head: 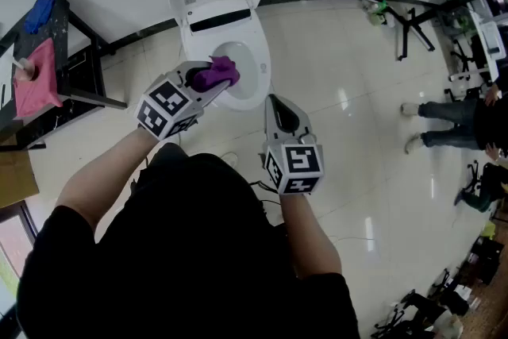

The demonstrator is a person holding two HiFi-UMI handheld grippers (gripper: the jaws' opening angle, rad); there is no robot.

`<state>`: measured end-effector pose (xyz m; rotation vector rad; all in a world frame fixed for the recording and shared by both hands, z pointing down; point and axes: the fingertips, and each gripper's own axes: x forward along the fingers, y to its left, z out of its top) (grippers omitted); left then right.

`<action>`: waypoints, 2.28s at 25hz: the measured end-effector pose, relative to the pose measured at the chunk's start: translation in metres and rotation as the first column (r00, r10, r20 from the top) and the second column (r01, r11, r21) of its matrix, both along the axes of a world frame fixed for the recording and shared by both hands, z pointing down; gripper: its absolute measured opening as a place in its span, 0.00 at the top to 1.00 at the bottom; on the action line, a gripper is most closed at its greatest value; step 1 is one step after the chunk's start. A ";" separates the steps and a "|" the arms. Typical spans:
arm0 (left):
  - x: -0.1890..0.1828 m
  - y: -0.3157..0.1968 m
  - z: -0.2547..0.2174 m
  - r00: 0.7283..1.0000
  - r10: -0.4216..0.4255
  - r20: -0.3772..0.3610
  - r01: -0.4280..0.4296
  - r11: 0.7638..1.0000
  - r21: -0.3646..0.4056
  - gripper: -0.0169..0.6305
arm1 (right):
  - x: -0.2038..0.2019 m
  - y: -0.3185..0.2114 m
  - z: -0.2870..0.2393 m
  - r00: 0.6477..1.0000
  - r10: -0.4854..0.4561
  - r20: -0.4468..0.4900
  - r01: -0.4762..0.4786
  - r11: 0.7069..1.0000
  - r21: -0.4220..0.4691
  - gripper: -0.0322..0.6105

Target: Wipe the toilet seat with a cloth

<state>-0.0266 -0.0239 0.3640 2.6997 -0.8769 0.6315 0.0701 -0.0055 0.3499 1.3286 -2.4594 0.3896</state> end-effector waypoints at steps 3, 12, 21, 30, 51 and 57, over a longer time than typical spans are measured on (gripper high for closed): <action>0.005 -0.022 0.022 1.000 -0.024 0.018 0.024 1.000 -0.014 0.83 | 0.005 -0.008 0.015 0.999 -0.030 -0.033 0.029 0.999 -0.012 0.93; 0.023 -0.137 0.110 0.995 -0.037 0.088 0.047 0.992 -0.121 0.83 | 0.017 -0.095 0.072 0.999 0.044 -0.025 -0.045 0.996 -0.070 0.93; 0.042 -0.271 0.259 0.988 -0.010 0.156 0.044 0.976 -0.212 0.83 | 0.024 -0.200 0.187 0.988 0.142 -0.062 -0.150 0.977 -0.155 0.93; 0.058 -0.357 0.383 0.969 -0.040 0.244 0.116 0.944 -0.308 0.83 | 0.029 -0.259 0.276 0.983 0.180 -0.042 -0.185 0.943 -0.278 0.93; 0.091 -0.403 0.508 0.929 -0.067 0.364 0.187 0.934 -0.305 0.83 | 0.050 -0.260 0.336 0.970 0.240 0.031 -0.213 0.905 -0.368 0.93; 0.122 -0.389 0.497 0.960 0.012 0.279 0.089 0.934 -0.346 0.83 | 0.051 -0.252 0.329 0.969 0.244 0.048 -0.210 0.907 -0.366 0.93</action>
